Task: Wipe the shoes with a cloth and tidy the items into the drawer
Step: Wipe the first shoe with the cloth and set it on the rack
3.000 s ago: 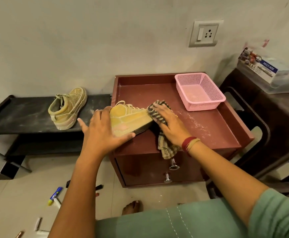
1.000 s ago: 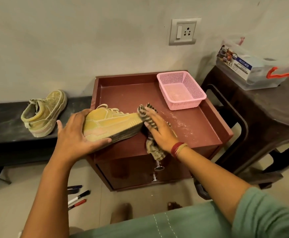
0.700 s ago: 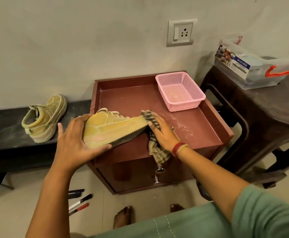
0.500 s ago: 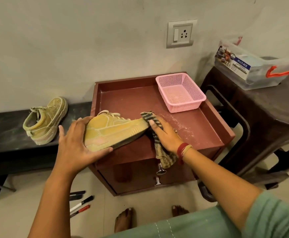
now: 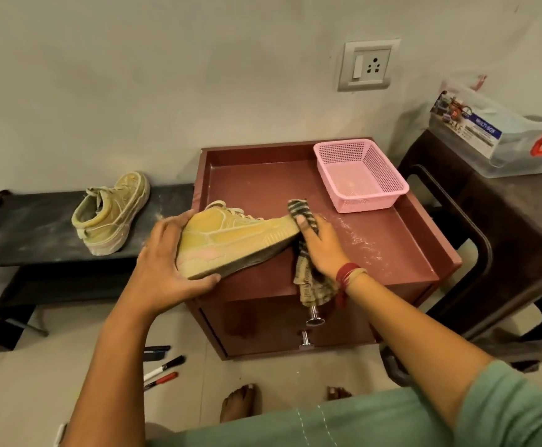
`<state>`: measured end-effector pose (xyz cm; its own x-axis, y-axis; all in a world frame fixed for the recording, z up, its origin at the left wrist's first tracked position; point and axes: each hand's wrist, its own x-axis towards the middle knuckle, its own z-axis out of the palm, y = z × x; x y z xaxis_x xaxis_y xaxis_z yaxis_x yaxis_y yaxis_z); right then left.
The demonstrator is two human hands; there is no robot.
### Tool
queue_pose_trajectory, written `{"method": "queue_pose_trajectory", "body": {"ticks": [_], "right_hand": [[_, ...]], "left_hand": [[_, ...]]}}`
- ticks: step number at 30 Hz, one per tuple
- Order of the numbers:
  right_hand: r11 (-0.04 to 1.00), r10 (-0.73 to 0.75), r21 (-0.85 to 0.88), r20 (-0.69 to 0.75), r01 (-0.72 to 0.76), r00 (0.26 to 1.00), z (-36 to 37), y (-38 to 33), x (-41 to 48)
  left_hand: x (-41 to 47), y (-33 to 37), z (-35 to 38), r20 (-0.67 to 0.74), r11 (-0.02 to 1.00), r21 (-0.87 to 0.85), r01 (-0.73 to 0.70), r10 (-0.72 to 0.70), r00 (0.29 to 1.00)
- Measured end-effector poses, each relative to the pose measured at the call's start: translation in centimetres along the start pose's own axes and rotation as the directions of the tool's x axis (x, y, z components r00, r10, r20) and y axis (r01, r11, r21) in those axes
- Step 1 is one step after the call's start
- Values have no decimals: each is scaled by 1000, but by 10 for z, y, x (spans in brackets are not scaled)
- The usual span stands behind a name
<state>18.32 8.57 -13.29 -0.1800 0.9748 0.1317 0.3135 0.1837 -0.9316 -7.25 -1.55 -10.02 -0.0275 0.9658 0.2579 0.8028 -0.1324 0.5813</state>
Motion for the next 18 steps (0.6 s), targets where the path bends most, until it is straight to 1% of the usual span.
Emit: {"method": "queue_pose_trajectory", "body": {"ticks": [1,2,3,4,5,6,8,10,12,14,16,18], "right_hand": [[997,71,-11,-10,-71,997,-3,2,4],[990,125,-58,-24,-127,992,-6,1,7],[980,156,-113,-71,-163,985,-7,0,9],[977,142,-141,-137,-162,980,-7,-6,8],[984,86,-134,-196,-114,977,-4,-16,4],[993,-1,-113,-226,-26,974,0,-30,-2],[976,-210,-101,-209,192,955,16,-60,-21],[925,-376,-118,-145,362,915,30,-81,-42],[871,-481,-127,-35,474,876,39,-98,-55],[823,-543,-129,108,554,833,44,-108,-60],[747,-581,-216,247,628,776,47,-109,-61],[685,-583,-309,311,660,751,48,-105,-61]], "left_hand": [[-2,-3,-1,33,999,-26,27,-27,999],[-4,-7,-2,63,996,-59,63,-60,996],[-5,-10,-3,79,990,-101,94,-86,993],[-6,-12,-3,76,982,-151,111,-100,992],[-7,-13,-3,58,973,-201,116,-107,993],[-8,-11,-3,29,962,-247,113,-109,994],[-8,-4,-5,-53,938,-333,91,-115,992],[-7,6,-7,-160,914,-405,32,-105,981],[-4,19,-7,-245,908,-416,-47,-62,968],[-3,32,-6,-283,908,-400,-126,8,959],[-3,39,-6,-289,893,-416,-173,51,956],[-2,41,-7,-273,883,-433,-181,63,960]]}}
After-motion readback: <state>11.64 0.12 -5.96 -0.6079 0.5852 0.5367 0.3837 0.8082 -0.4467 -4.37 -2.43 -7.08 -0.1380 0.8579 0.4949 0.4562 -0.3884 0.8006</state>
